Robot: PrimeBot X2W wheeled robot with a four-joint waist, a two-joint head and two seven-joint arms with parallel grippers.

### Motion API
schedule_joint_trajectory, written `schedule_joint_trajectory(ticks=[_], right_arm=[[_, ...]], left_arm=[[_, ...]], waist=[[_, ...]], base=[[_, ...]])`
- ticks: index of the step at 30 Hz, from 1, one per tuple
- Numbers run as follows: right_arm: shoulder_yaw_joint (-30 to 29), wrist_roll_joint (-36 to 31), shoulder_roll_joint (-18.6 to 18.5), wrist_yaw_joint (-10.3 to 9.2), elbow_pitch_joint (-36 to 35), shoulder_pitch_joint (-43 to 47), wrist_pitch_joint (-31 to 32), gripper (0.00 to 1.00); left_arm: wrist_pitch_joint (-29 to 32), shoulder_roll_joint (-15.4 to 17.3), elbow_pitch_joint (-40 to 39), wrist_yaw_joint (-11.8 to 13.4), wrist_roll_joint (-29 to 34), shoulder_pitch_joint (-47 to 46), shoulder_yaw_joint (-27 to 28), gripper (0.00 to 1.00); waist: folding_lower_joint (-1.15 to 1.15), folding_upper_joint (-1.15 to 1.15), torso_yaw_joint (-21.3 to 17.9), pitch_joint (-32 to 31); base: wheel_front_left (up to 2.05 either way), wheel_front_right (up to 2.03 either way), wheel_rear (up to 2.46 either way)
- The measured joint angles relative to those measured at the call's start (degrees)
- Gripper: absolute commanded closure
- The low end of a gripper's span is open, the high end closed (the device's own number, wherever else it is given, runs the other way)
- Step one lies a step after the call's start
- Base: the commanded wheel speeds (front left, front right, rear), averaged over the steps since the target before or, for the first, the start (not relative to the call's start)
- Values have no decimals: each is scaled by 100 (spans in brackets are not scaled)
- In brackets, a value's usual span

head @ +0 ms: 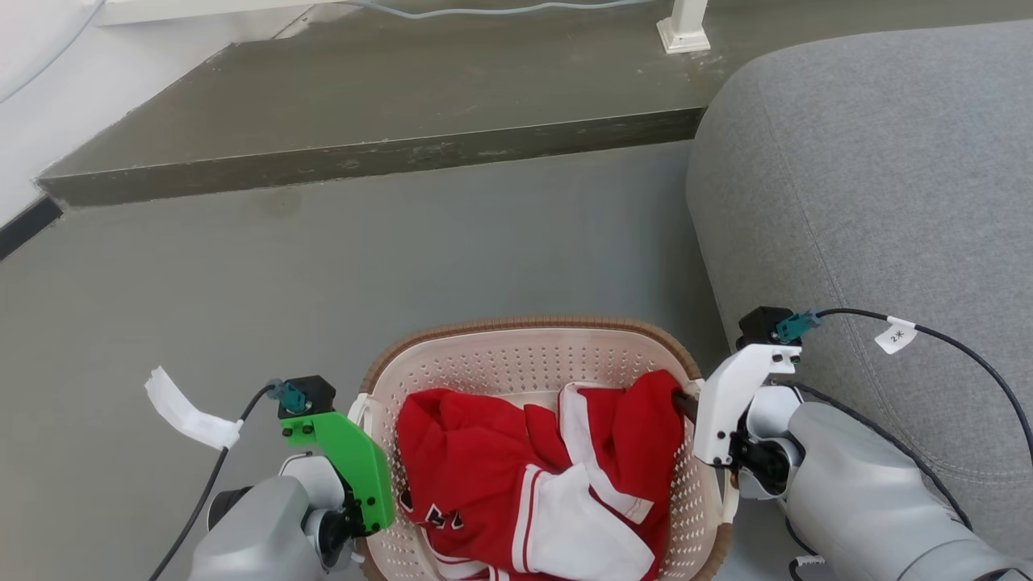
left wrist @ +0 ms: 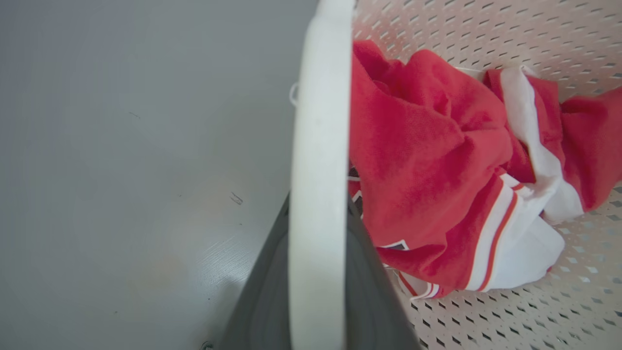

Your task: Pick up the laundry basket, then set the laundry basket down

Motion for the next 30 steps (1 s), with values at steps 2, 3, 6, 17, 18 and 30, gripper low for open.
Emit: schedule_joint_trajectory(ticks=[2,3,6,17,18,30], right_arm=[[11,23,-2,-1,-1,0,0,100],[18,38,-3,-1,-1,0,0,100],[34,49,-14,-1,-1,0,0,100],[129,110,-66,-1,-27,-11,-3,100],[141,116,-77,-1,-37,-20,-8,100],[218,140,-177,-1,-168,-182,-138,100]], left_arm=[[1,1,-10,35,-1,1,-18,100],[1,1,-16,43,-10,1,-25,100],[19,3,-31,60,-53,1,-60,100],[51,5,-108,144,-102,1,-174,100],[49,7,-122,145,-103,1,-177,100],[-80,11,-203,248,-103,-152,-252,100]], waist=[[0,0,1,4],[0,0,1,7],[0,0,1,17],[0,0,2,96],[0,0,3,118],[0,0,0,511]], base=[[0,0,0],[0,0,0],[0,0,0],[0,0,0],[0,0,0],[0,0,0]])
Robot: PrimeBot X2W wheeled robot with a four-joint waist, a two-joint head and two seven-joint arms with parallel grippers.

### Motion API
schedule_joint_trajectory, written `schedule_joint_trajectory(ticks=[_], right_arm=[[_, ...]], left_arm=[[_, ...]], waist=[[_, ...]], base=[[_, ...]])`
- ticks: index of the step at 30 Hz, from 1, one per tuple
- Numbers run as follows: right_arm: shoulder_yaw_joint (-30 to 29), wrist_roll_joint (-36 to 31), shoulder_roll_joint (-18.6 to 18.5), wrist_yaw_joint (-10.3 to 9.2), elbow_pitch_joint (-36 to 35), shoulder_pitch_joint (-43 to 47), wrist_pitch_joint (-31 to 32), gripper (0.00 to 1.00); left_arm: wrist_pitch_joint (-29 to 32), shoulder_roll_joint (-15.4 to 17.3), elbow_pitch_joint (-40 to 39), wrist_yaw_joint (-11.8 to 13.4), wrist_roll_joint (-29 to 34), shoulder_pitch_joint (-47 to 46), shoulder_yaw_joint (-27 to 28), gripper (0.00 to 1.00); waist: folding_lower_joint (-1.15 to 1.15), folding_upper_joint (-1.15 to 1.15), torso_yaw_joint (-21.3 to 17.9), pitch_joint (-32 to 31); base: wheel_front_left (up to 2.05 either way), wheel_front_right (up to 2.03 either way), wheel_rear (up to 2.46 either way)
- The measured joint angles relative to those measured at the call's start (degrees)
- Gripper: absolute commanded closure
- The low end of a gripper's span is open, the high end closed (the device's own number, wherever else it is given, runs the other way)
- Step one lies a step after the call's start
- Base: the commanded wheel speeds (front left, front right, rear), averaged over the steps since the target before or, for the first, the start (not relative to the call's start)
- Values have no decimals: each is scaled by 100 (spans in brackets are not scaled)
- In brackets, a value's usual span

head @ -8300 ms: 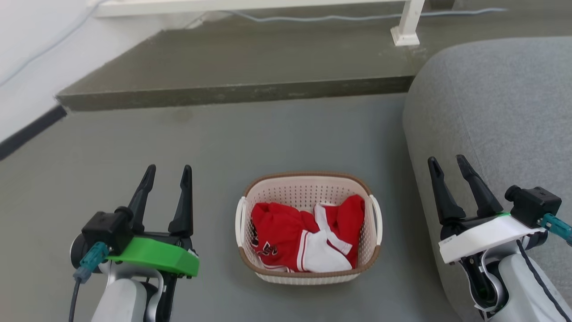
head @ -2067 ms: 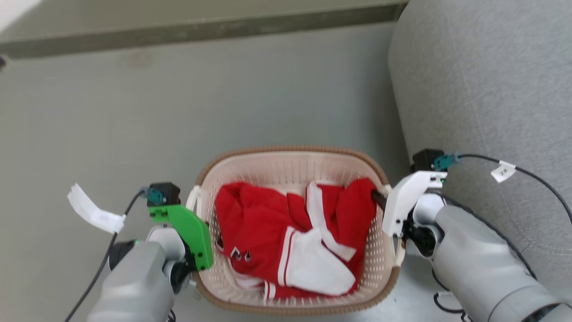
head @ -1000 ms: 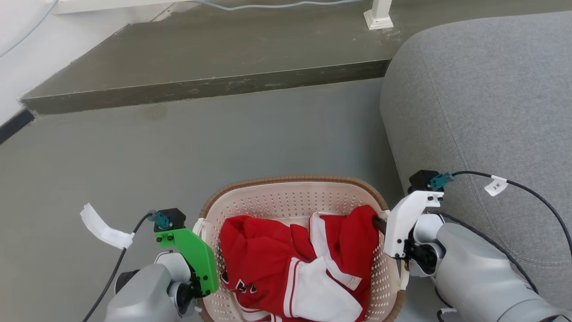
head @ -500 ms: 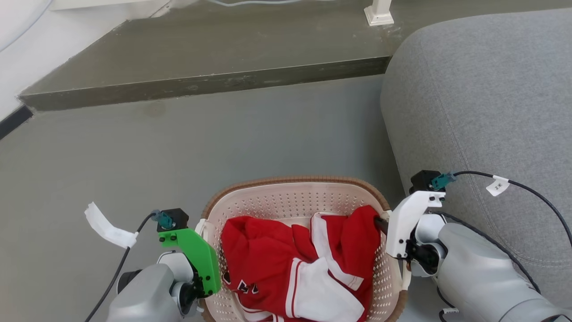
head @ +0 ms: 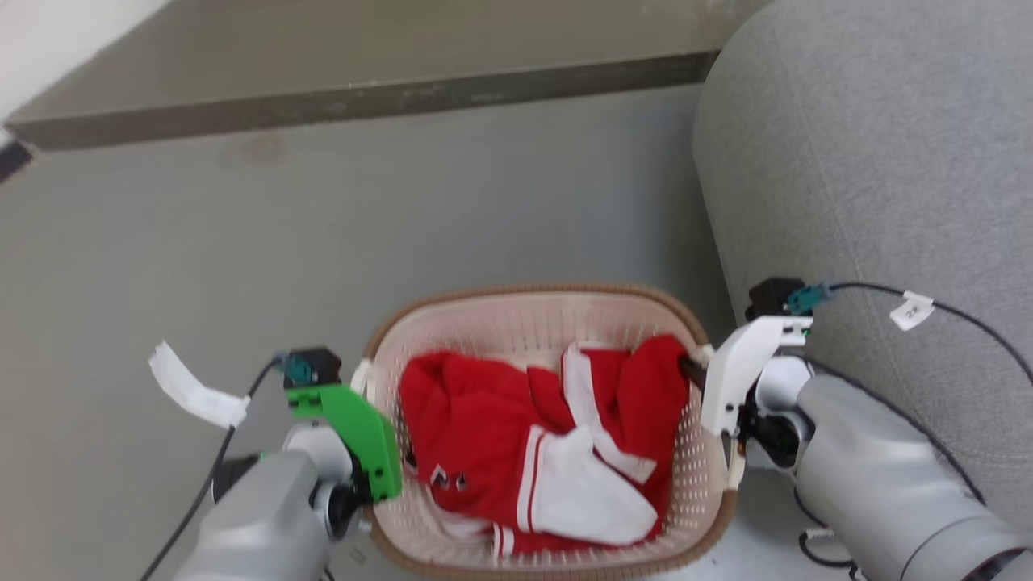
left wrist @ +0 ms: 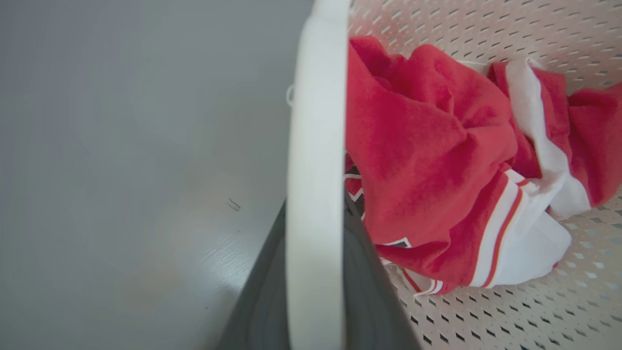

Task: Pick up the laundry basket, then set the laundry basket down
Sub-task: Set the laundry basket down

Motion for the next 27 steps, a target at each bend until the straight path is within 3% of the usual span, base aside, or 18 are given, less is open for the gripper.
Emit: schedule_joint_trajectory(ticks=[27], right_arm=[[85,-13,-379,1,-380,-1170,-779,100]], left_arm=[[-936,11,-250,398,5,-1263,62,100]], waist=[[1,0,35,1896]], base=[[0,0,0]])
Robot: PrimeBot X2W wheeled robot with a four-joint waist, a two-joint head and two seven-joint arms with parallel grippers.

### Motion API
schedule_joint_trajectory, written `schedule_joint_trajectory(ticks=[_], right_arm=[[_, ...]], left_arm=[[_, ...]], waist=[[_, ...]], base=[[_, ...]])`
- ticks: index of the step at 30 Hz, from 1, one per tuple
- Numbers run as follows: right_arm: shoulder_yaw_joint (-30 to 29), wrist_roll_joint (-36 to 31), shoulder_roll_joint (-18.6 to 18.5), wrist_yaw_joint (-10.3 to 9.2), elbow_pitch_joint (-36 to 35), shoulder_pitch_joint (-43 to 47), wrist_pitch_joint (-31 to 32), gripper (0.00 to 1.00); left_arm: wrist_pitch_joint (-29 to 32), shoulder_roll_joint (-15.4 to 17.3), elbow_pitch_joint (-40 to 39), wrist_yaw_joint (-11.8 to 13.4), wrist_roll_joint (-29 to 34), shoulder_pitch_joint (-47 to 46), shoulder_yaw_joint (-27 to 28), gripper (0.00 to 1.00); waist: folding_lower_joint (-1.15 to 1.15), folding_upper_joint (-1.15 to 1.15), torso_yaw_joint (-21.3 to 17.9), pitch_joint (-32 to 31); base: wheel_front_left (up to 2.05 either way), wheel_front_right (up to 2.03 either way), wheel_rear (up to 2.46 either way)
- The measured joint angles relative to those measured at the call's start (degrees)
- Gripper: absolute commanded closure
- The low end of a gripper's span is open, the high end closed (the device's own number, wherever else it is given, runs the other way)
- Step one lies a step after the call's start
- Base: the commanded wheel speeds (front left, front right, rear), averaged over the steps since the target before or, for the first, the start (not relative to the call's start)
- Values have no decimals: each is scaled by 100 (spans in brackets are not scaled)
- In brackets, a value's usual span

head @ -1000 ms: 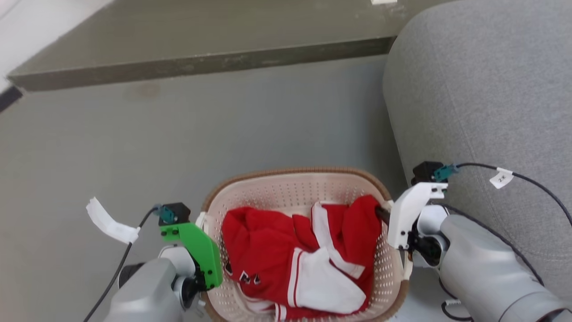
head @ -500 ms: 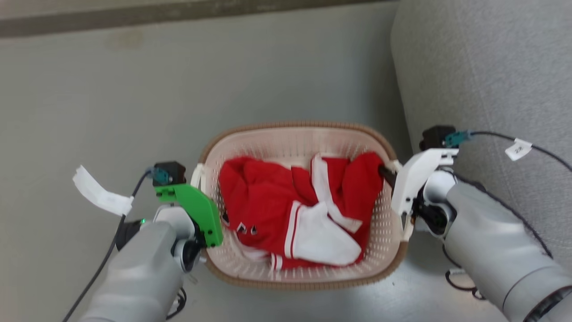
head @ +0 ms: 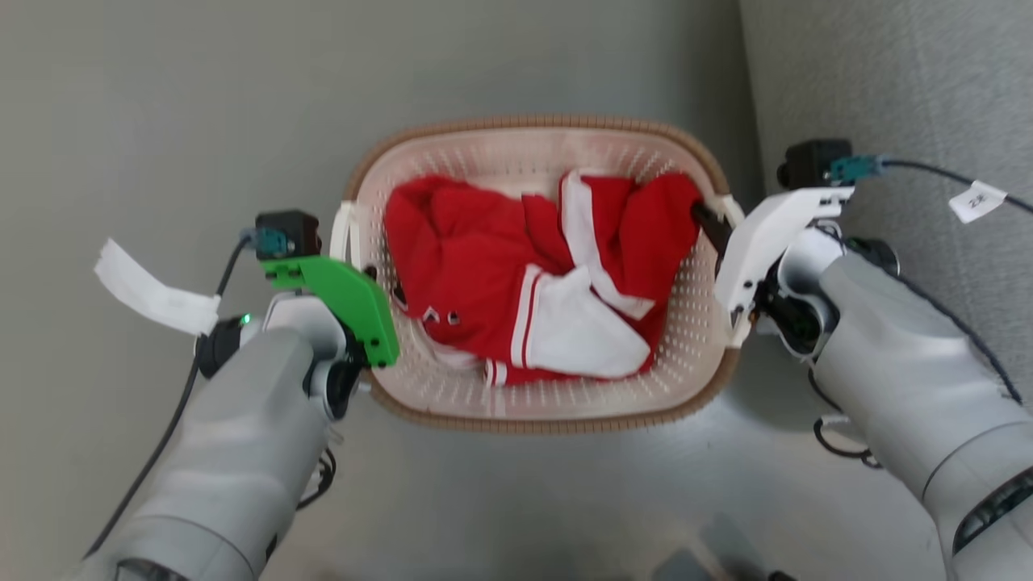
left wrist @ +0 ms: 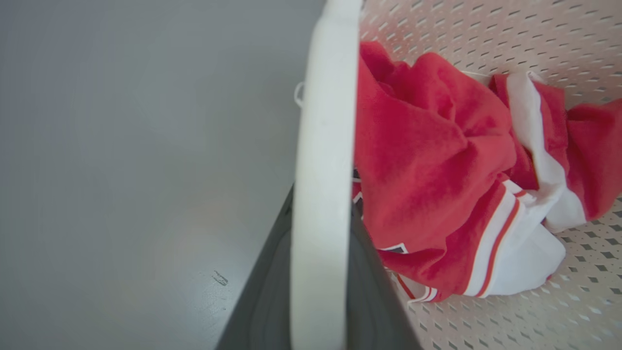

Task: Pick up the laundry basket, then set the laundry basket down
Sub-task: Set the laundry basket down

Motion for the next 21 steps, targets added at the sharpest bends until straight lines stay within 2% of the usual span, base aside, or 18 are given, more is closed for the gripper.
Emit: schedule_joint_trajectory(ticks=[21], right_arm=[[32,10,-125,1,-161,-719,-519,100]], left_arm=[[-542,-1,47,102,25,-901,25,100]], waist=[[1,0,59,1512]], base=[[0,0,0]])
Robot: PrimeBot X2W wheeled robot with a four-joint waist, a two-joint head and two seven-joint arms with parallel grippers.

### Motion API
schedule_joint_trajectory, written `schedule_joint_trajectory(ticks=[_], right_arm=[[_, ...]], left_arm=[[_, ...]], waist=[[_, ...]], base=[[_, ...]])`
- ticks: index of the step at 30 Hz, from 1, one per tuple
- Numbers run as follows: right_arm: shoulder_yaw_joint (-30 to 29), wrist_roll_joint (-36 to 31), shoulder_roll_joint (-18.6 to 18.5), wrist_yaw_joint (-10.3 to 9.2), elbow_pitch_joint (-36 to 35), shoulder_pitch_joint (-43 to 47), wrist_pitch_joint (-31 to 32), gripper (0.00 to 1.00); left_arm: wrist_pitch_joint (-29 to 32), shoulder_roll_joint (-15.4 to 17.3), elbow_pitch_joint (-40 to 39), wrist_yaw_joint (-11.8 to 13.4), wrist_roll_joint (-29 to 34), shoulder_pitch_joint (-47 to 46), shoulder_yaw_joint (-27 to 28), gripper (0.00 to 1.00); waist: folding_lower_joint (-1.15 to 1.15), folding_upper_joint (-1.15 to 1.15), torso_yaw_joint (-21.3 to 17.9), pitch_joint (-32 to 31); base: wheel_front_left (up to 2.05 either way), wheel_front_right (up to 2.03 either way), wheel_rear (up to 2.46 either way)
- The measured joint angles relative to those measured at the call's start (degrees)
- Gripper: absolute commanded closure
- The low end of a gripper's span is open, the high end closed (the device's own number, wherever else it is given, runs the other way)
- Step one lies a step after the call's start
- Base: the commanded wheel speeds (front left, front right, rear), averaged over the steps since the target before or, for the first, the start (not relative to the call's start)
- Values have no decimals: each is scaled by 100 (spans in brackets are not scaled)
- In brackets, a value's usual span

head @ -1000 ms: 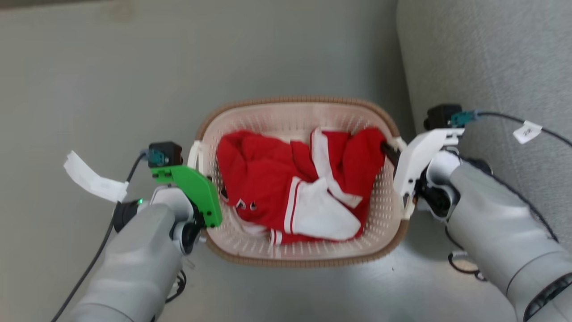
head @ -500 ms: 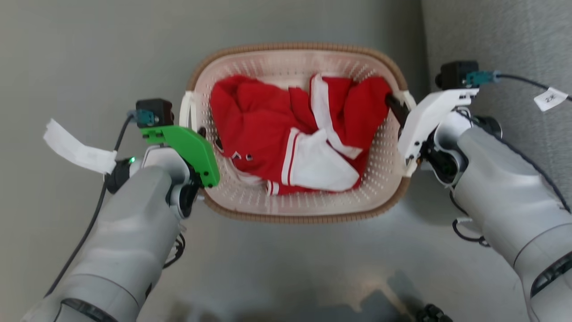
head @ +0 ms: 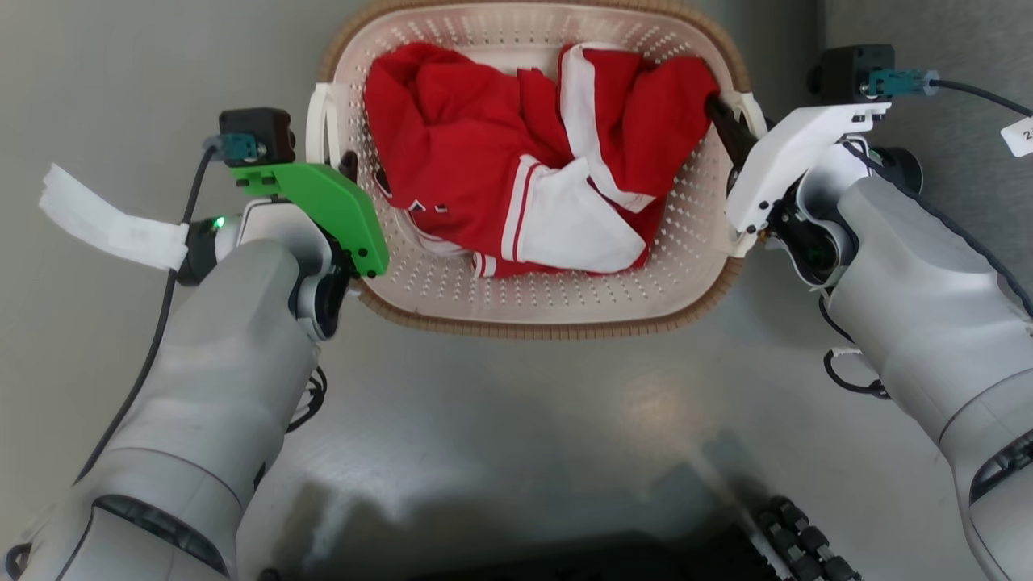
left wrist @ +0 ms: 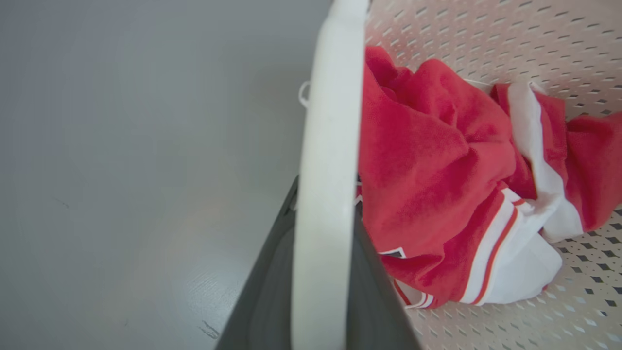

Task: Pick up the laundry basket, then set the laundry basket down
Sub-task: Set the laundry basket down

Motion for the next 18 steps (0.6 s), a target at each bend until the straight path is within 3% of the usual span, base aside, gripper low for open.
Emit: schedule_joint_trajectory(ticks=[18], right_arm=[[66,54,-57,5,-19,-428,-449,100]], left_arm=[[-431,-1,57,56,30,-477,1,100]], waist=[[0,0,52,861]], base=[[0,0,0]])
